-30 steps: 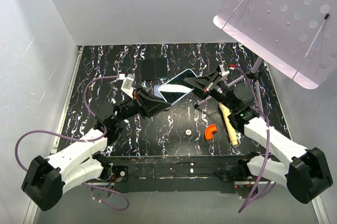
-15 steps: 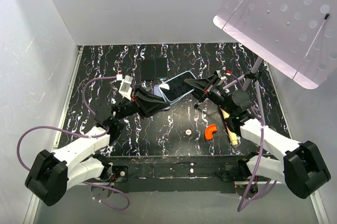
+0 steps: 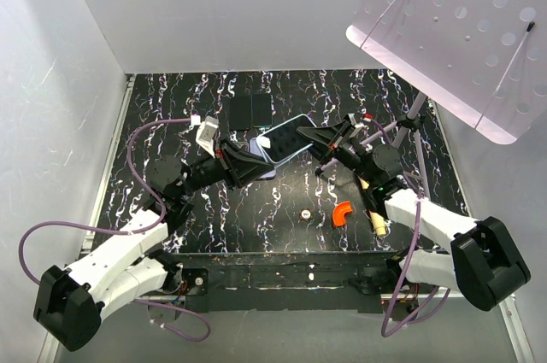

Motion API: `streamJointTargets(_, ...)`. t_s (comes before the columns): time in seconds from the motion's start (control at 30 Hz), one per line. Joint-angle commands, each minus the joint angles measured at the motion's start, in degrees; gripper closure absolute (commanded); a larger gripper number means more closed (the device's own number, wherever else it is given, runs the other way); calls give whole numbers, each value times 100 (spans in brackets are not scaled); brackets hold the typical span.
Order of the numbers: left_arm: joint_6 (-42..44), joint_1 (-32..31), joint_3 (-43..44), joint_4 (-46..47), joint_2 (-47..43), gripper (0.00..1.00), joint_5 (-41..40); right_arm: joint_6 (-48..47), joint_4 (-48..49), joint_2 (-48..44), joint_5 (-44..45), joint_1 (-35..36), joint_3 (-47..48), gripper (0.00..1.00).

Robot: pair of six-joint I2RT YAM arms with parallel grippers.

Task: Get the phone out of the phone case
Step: Remove the phone case from the phone.

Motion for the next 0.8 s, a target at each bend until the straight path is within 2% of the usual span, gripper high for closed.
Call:
streamJointTargets(0.0,-574,197,-299,-553,29,99,-522,220,1444,-102,-1207,203,538,99)
streamJointTargets(0.07,-997,197,-440,134,-111,80,-74,-253,1253,-49,-1444,133,625,99)
streamJointTargets(0.13,-1130,197,-433,330,-295,54,348,-912,430,-162,-1656,89,722,99)
streamJointTargets(0.2,-1017,205,-345,-54,-576,43,666,-1484,-169,-312,-1744,45,810,99)
streamJointTargets(0.3,-430,205,-152,-1186,-1121,27,799,-2118,-987,-453,-1902,-34,1003,99)
streamJointTargets(0.4,55,223,190,-2487,-1447,26,589,-2444,-1419,-550,-2078,-139,1153,99)
streamJointTargets(0.47,100,241,332,-2938,-1561,29,343,-2619,-1621,-646,-2149,-210,1206,99)
streamJointTargets(0.57,-119,249,429,-3063,-1650,34,114,-2734,-1885,-734,-2263,-333,1241,99)
streamJointTargets(0.67,-488,249,429,-2660,-1510,27,200,-2787,-1991,-822,-2316,-394,1250,99)
streamJointTargets(0.77,-682,249,526,-2457,-1150,27,481,-2822,-2062,-901,-2351,-421,1259,99)
